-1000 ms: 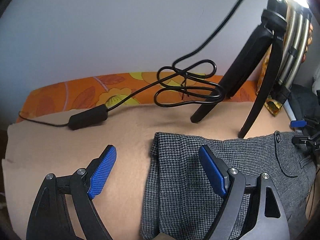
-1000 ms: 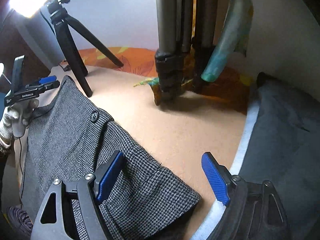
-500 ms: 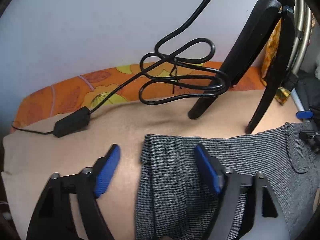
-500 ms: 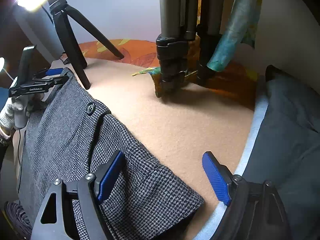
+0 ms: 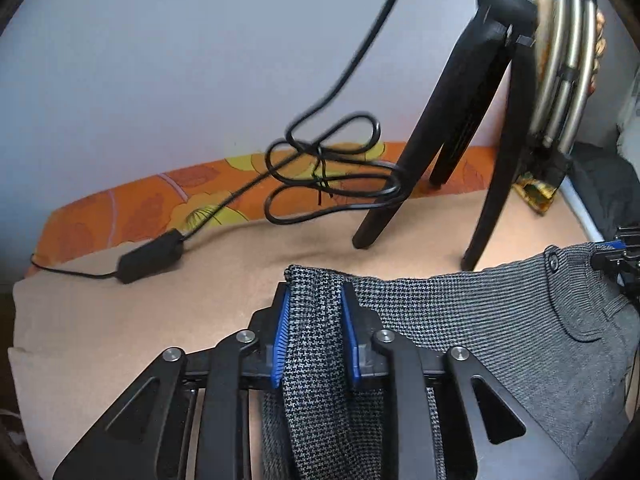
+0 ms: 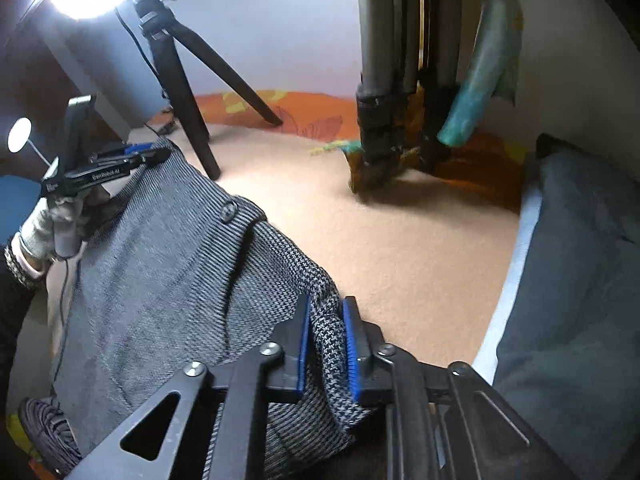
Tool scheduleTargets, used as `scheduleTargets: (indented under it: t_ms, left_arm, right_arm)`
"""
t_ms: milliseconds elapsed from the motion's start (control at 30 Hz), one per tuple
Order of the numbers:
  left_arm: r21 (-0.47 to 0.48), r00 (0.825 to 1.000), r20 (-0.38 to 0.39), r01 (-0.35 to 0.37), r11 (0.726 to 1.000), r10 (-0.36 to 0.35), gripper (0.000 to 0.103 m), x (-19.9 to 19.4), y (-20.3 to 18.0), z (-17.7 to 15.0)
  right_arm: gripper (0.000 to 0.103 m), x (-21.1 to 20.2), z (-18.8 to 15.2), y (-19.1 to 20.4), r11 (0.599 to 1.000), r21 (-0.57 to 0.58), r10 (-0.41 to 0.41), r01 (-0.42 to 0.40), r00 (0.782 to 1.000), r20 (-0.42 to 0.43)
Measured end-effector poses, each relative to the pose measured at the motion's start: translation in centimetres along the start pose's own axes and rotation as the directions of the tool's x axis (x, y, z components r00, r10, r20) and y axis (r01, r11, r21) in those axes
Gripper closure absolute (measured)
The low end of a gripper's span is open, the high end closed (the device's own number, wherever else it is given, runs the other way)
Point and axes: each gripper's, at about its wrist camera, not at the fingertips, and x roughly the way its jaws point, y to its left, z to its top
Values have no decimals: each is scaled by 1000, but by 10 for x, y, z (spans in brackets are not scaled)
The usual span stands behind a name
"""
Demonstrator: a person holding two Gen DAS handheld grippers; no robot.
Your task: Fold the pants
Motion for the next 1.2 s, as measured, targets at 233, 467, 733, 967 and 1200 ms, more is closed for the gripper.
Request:
scheduleTargets:
  t_ms: [233,467,733,967,1200]
  left_arm:
    - [-17,998,64,13,1000,-12,88,-56,-1,-4]
    - [-42,989,146,41,998,-35,89,-126,7,-14]
    - [-40,974,216,76,996,-66,89,-182,-3,-43]
    - [-22,966,246,92,996,-83,89,-217,-22,-88]
    - [-36,969,235,84,996,-73,89,-240,-28,-154]
  right_arm:
    - [93,-42,-4,20,1000,-27,-1,3,997,82]
    - [94,-99,-25,41,999,-48,8,0,985,171]
    - [94,-150,-55,86,997,-81,18,1,970,243]
    - [94,-169,-101,121,990,-137,3,32,969,248]
    - [94,-171,-159,153,971,-225,-25,79,972,232]
